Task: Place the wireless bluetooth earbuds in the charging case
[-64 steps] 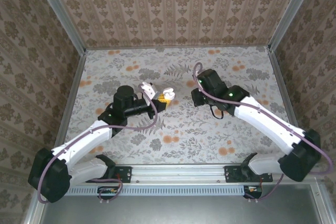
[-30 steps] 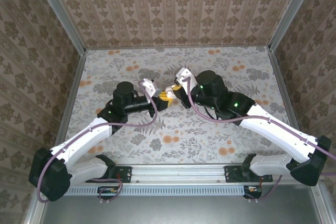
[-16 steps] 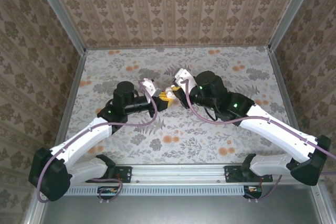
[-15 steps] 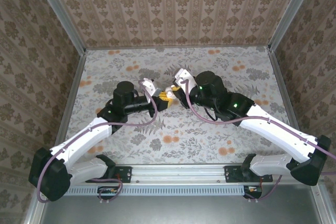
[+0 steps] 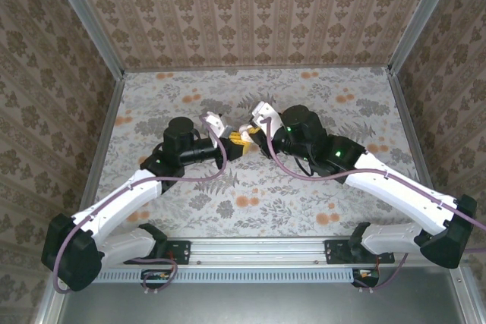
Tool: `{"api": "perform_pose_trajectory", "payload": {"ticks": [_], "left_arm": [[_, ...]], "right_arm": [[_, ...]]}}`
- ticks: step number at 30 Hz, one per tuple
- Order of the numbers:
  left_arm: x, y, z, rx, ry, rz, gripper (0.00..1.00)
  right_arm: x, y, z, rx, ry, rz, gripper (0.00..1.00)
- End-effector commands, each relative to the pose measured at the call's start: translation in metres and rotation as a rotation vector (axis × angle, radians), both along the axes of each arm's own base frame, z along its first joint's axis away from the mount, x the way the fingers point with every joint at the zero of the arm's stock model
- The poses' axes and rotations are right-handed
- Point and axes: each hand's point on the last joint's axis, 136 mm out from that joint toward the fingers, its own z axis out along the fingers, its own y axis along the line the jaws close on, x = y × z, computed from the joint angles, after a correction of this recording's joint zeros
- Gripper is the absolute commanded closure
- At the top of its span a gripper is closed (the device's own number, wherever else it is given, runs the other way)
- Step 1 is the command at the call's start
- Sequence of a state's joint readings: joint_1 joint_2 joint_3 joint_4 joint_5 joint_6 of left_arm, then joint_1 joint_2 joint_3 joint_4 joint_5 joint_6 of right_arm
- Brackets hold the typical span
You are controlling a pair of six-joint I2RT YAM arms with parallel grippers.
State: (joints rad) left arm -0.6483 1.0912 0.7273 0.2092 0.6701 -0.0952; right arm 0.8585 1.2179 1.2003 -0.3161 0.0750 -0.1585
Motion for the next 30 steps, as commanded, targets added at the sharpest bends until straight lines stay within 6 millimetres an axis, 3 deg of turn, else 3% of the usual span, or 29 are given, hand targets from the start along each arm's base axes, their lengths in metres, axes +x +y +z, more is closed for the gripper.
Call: {"api": "perform_pose_trajectory", "payload": {"ticks": [1, 17, 30], "left_arm": [[-0.003, -0.001, 0.030, -0.063, -0.049, -0.014, 1.00], [0.002, -0.001, 0.036, -0.075, -0.047, 0.008, 1.00], [0.005, -0.001, 0.034, -0.069, -0.041, 0.020, 1.00]], "right_arm": [[0.000, 0.003, -0.009, -0.018, 0.000, 0.009, 0.91], [-0.009, 0.001, -0.021, -0.023, 0.013, 0.041, 0.88], [-0.010, 0.002, -0.016, -0.002, 0.010, 0.038, 0.60]]}}
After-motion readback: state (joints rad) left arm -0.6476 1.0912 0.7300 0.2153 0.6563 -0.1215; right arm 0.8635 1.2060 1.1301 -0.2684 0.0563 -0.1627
